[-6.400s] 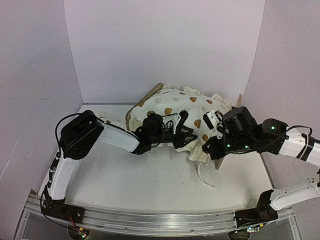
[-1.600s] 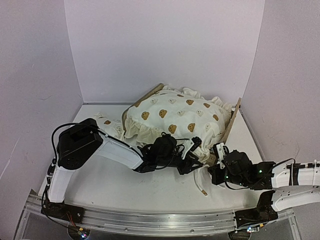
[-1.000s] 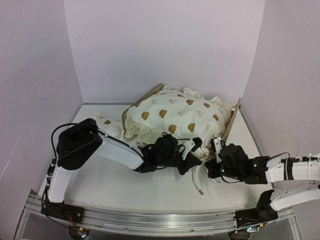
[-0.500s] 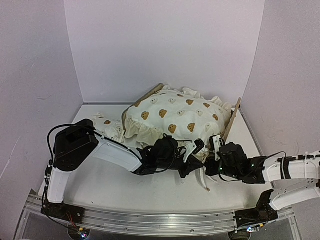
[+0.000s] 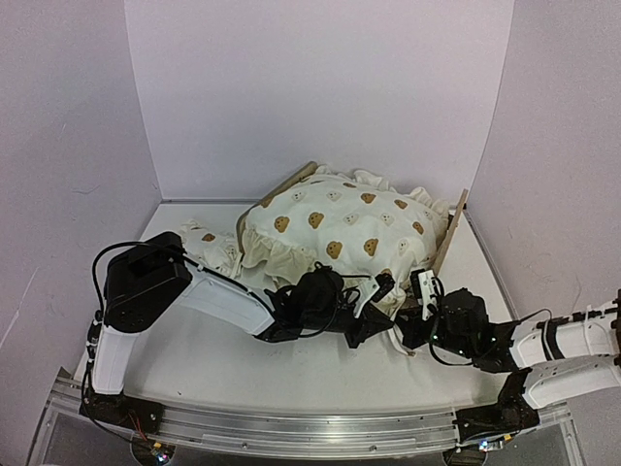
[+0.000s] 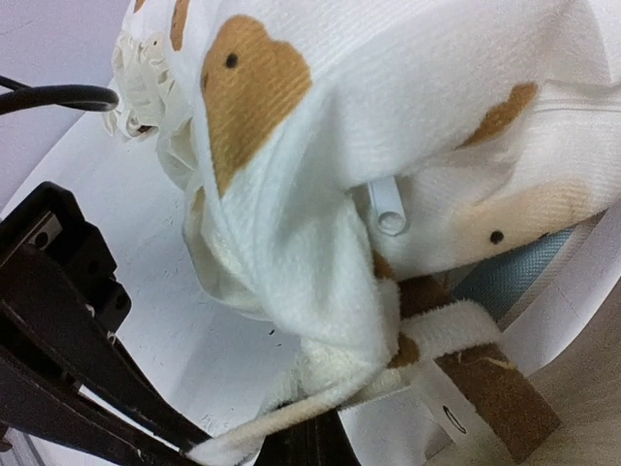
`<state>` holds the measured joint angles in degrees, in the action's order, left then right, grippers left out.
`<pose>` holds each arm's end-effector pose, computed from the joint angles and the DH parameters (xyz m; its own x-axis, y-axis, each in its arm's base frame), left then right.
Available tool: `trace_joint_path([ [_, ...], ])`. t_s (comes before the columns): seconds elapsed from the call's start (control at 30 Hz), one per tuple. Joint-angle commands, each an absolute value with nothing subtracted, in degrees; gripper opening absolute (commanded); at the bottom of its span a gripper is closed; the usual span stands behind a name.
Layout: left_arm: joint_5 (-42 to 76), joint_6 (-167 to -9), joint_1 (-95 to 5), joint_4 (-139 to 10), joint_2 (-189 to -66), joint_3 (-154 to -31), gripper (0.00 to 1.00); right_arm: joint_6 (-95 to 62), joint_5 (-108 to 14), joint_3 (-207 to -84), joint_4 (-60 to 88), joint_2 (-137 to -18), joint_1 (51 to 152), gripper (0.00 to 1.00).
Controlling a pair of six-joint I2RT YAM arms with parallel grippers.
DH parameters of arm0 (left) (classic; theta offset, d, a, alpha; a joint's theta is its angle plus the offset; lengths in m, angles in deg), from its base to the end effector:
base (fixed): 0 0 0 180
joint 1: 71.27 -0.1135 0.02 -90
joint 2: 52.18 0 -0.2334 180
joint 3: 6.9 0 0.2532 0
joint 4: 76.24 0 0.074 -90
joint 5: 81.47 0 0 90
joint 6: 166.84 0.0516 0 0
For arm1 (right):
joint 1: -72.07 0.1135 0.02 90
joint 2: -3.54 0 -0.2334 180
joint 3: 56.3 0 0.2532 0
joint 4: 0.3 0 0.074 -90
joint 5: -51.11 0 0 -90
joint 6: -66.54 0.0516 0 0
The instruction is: Set up the pet bed
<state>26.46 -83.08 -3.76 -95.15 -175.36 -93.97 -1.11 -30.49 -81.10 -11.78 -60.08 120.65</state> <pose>0.1651 -0.4402 0.1232 -0.2202 0.2616 -0.9397 0.9734 0.1214 -0.1943 0.1543 0.1635 0.1064 -0.5305 -0.0326 -0.8471 -0.4912 0.8263 0.2757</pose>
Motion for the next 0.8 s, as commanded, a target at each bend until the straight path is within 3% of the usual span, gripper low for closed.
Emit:
trace_joint_path([
  [0.0, 28.52, -83.61, -3.59, -97.23, -173.23, -93.43, 0.10, -4.74, -33.12, -79.00, -23.76, -59.75, 120.08, 0.00],
  [0.1, 29.37, -83.96, -3.52, -97.07, -172.83, -92.89, 0.13, -5.71, -33.68, -79.30, -25.62, -61.33, 119.63, 0.00],
  [0.23, 29.58, -84.47, -3.56, -96.97, -173.00, -93.47, 0.05, -5.48, -37.46, -81.32, -26.76, -63.52, 119.05, 0.00],
  [0.5, 29.66, -84.99, -3.55, -96.35, -173.86, -93.86, 0.08, -3.80, -37.34, -81.38, -28.66, -64.39, 118.94, 0.00],
  [0.57, 30.06, -85.06, -3.61, -96.07, -173.64, -93.35, 0.13, -3.64, -37.10, -81.90, -28.87, -65.16, 118.89, 0.00],
  [0.77, 28.56, -84.75, -4.85, -95.18, -168.57, -87.65, 0.43, -5.09, -37.68, -81.65, -29.16, -66.69, 118.66, 0.00],
])
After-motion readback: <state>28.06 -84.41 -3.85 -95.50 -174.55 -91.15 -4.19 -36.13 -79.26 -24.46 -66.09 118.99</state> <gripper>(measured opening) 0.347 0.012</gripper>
